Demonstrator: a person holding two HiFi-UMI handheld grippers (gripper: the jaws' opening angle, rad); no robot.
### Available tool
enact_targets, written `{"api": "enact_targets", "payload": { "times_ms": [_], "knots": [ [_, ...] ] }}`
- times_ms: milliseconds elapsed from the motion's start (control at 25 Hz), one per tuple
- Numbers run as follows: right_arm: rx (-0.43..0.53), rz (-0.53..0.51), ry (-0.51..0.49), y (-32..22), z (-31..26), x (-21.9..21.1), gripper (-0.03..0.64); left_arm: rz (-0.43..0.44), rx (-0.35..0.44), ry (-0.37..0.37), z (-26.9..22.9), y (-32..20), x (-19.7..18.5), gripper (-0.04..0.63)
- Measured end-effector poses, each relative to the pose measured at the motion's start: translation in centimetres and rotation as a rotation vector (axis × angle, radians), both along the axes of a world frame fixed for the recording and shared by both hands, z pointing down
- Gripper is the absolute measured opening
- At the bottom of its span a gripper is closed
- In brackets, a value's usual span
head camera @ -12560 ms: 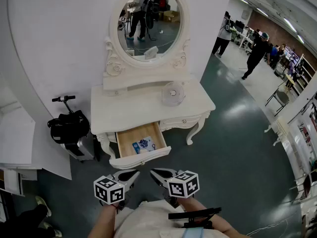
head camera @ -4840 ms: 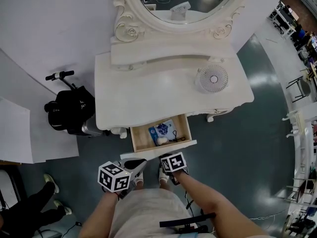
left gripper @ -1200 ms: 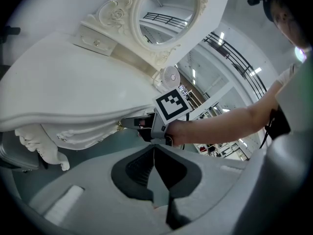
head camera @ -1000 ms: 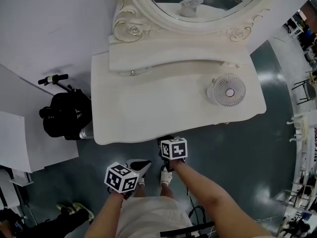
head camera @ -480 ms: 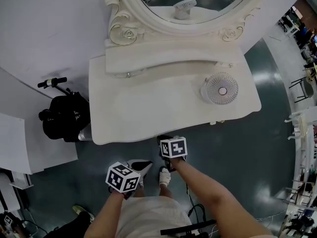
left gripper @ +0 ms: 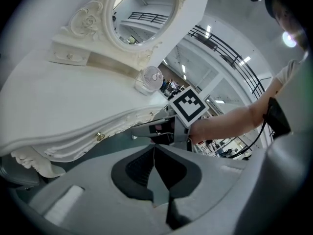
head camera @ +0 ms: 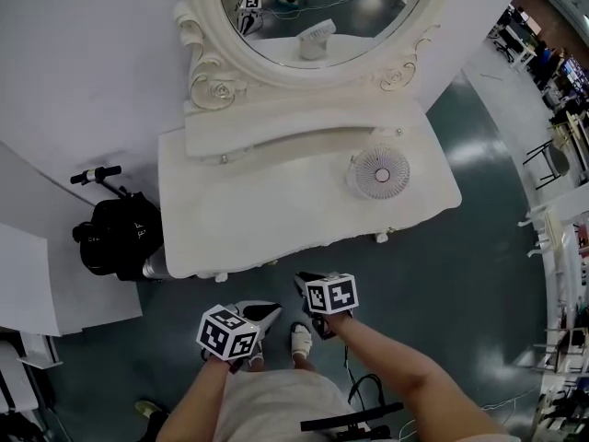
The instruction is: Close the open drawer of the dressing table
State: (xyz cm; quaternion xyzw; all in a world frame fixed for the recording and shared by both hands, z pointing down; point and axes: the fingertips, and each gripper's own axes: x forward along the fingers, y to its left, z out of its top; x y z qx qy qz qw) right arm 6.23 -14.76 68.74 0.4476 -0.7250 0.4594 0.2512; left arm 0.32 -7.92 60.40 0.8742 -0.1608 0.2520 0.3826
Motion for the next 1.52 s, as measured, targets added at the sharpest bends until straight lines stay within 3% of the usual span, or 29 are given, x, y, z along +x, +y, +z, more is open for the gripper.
{"api": "enact_targets", "payload": {
  "times_ms": [200, 760, 960, 1240, 1520],
  "knots": [
    [0.031, -0.002, -0.059, 2.2, -3.6, 0.2, 0.061, 0.021, 0.029, 0.009, -1.9, 1.5, 0.8, 0.011],
    [0.128, -0.109, -0.057, 9.8, -11.4, 2.5, 0.060, 0.052, 0.121, 0.038, -7.1, 5.2, 2.6, 0.011],
    [0.155, -0.102, -0.098, 10.5, -13.9, 2.5, 0.046, 0.054, 0.148, 0.045, -8.6, 5.4, 3.3, 0.011],
    [0.184, -0.114, -0.232, 10.7, -17.1, 0.5, 0.028, 0.035, 0.175, 0.042, -10.2, 5.1, 3.1, 0.011],
    [0.193, -0.103, -0.274, 10.6, -18.8, -0.8, 0.028, 0.009, 0.181, 0.029, -10.6, 4.8, 2.4, 0.011]
  ]
}}
